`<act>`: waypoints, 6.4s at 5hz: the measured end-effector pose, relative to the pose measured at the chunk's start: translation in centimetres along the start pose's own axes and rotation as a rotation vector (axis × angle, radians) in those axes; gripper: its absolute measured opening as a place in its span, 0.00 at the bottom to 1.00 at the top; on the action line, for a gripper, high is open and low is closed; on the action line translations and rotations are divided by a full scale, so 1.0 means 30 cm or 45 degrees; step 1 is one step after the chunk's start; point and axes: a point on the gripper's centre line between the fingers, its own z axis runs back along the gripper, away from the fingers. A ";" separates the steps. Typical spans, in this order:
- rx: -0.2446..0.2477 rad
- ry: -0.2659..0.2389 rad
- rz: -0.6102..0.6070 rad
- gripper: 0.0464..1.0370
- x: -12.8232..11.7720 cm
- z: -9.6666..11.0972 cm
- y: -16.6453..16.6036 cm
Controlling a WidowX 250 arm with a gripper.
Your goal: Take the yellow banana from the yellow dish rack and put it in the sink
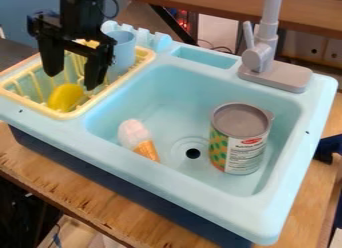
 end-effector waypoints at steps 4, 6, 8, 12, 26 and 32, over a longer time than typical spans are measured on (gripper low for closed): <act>0.043 0.031 0.085 0.97 0.021 -0.061 0.053; 0.047 0.077 0.125 0.97 0.002 -0.111 0.078; 0.049 0.078 0.150 0.97 -0.004 -0.136 0.075; 0.014 0.089 0.174 0.54 -0.017 -0.157 0.048; -0.074 -0.089 -0.010 0.51 0.063 -0.034 -0.429; -0.099 -0.138 0.096 0.97 0.041 0.030 -0.423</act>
